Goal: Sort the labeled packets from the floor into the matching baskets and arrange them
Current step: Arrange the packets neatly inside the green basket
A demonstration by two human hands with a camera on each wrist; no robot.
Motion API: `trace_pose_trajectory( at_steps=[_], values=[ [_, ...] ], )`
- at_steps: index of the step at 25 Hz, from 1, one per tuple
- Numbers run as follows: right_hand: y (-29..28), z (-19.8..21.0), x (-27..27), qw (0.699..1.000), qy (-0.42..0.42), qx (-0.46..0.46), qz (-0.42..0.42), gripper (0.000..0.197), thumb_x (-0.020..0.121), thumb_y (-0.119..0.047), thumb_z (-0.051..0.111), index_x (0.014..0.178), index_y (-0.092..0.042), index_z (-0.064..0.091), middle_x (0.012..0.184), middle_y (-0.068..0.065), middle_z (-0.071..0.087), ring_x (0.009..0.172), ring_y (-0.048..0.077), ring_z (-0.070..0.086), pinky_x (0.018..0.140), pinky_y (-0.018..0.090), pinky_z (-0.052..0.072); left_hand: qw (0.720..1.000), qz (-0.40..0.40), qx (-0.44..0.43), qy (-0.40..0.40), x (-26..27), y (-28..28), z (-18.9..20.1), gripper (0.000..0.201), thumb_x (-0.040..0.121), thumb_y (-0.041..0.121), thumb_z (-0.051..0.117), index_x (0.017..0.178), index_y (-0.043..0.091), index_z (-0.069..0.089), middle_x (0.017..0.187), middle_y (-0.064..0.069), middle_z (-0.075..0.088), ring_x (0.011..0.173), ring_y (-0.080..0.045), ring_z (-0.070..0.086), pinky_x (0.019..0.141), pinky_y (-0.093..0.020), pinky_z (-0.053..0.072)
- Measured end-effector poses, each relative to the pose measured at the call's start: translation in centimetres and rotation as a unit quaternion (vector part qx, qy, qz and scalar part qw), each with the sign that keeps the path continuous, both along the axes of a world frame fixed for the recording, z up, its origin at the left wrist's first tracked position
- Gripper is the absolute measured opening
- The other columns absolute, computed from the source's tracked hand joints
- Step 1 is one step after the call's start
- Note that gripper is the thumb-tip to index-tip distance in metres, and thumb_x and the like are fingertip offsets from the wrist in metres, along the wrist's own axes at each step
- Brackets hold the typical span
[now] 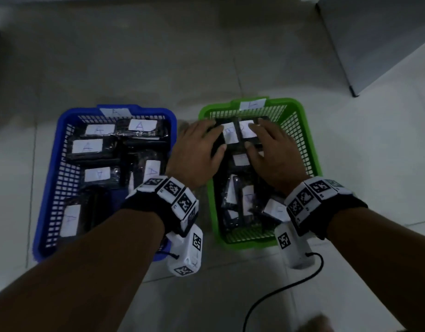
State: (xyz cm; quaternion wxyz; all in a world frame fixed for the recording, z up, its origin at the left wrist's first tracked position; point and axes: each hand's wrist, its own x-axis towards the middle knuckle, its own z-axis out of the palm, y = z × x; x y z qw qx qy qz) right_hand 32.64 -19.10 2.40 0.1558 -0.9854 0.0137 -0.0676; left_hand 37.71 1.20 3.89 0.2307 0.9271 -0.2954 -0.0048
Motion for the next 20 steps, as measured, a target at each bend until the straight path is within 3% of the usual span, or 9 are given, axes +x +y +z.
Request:
trace_pose_trajectory(
  at_steps=[5,8,13,17,20],
  values=[
    [-5.0,-0.9,-0.4,0.996,0.035,0.082,0.030,0.044,0.092,-0.035,0.055,0.129,-0.012,0.057,0.132,0.010,0.057,0.120,0.027,0.054,0.096,0.041,0.050,0.995,0.058,0.034,0.075,-2.3,-4.3,-0.4,0.046,0.095,0.034,0.051,0.133,0.008,0.056,0.131,-0.012,0.057,0.122,-0.030,0.052,0.100,-0.044,0.046],
    [-6.3,-0.8,-1.5,0.983,0.123,0.122,0.052,0.043,0.095,-0.039,0.055,0.132,-0.016,0.056,0.129,0.009,0.060,0.116,0.027,0.056,0.095,0.037,0.049,0.989,0.091,0.039,0.110,-2.8,-5.8,-0.8,0.044,0.095,0.034,0.054,0.131,0.008,0.057,0.131,-0.012,0.056,0.120,-0.028,0.052,0.099,-0.039,0.046],
    [-6.6,-0.8,-1.4,0.970,0.164,0.174,0.050,0.034,0.093,-0.043,0.055,0.114,-0.018,0.067,0.102,0.004,0.072,0.091,0.021,0.067,0.078,0.035,0.055,0.970,0.163,0.026,0.179,-1.2,-6.9,-1.6,0.049,0.093,0.040,0.057,0.132,0.009,0.055,0.134,-0.016,0.053,0.121,-0.032,0.052,0.100,-0.041,0.046],
    [-5.5,-0.2,0.4,0.971,0.136,0.194,-0.022,0.031,0.090,-0.038,0.063,0.109,-0.015,0.068,0.099,0.001,0.072,0.088,0.017,0.066,0.079,0.029,0.053,0.965,0.185,0.022,0.185,0.6,-7.6,-1.7,0.055,0.085,0.050,0.065,0.121,0.011,0.054,0.118,-0.014,0.061,0.106,-0.033,0.060,0.086,-0.041,0.052],
    [-4.6,-0.4,1.8,0.974,0.151,0.156,-0.068,0.036,0.090,-0.040,0.062,0.113,-0.013,0.067,0.105,0.005,0.071,0.097,0.022,0.065,0.086,0.033,0.052,0.962,0.202,0.055,0.178,1.1,-8.1,-1.7,0.063,0.077,0.050,0.072,0.120,0.010,0.048,0.114,-0.014,0.062,0.103,-0.035,0.061,0.075,-0.038,0.049]
  ],
)
